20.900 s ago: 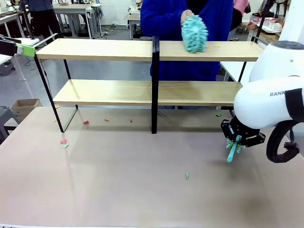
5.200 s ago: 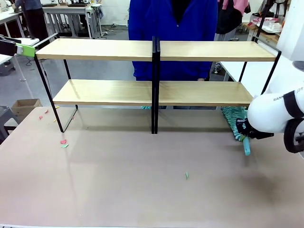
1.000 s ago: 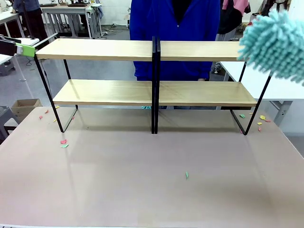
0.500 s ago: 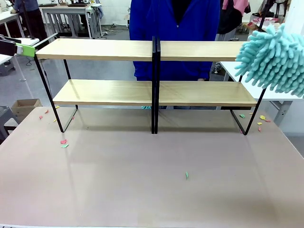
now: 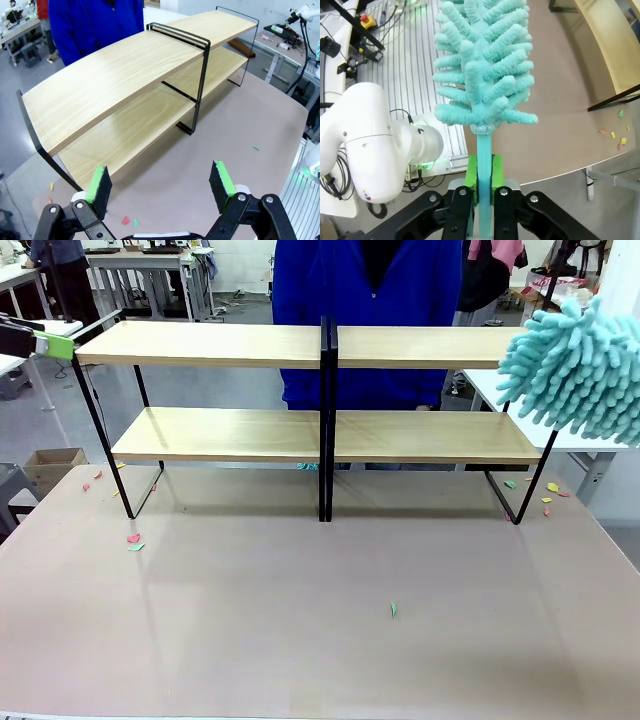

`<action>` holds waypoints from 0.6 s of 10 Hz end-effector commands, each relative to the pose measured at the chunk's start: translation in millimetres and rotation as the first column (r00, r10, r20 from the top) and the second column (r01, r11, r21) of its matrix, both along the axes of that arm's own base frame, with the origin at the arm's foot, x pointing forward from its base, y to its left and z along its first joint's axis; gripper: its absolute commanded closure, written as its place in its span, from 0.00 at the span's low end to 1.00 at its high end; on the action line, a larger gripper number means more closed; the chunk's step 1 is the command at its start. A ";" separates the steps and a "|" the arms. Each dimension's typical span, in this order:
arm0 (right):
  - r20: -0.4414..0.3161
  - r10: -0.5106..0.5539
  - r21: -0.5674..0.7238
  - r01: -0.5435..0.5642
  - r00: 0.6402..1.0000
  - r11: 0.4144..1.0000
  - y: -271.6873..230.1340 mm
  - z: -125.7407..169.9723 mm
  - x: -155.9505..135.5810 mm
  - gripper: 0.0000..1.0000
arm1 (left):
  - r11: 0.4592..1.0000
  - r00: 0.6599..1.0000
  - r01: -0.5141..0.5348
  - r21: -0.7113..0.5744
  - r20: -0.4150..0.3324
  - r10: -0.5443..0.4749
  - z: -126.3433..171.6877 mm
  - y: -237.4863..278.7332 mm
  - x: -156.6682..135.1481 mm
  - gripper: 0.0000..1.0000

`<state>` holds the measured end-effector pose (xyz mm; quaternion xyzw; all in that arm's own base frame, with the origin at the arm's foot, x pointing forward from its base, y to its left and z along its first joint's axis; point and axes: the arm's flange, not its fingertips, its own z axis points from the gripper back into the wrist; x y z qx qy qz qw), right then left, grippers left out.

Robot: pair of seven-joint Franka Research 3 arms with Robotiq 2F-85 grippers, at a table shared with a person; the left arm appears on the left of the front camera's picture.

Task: Clean the shelves.
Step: Place the Duster on the table.

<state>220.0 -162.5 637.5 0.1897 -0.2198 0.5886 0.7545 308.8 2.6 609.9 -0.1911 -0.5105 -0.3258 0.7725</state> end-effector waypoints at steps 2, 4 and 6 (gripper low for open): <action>0.016 0.022 0.008 -0.022 1.000 1.000 -0.2 3.0 -0.9 0.87 | 1.000 1.000 -0.017 0.005 -0.002 0.017 -6.2 -2.9 -5.6 0.00; 0.016 0.022 0.008 -0.022 1.000 1.000 -0.2 3.0 -0.9 0.87 | 1.000 1.000 -0.017 0.005 -0.002 0.017 -6.2 -2.9 -5.6 0.00; 0.016 0.022 0.008 -0.022 1.000 1.000 -0.2 3.0 -0.9 0.87 | 1.000 1.000 -0.017 0.005 -0.002 0.017 -6.2 -2.9 -5.6 0.00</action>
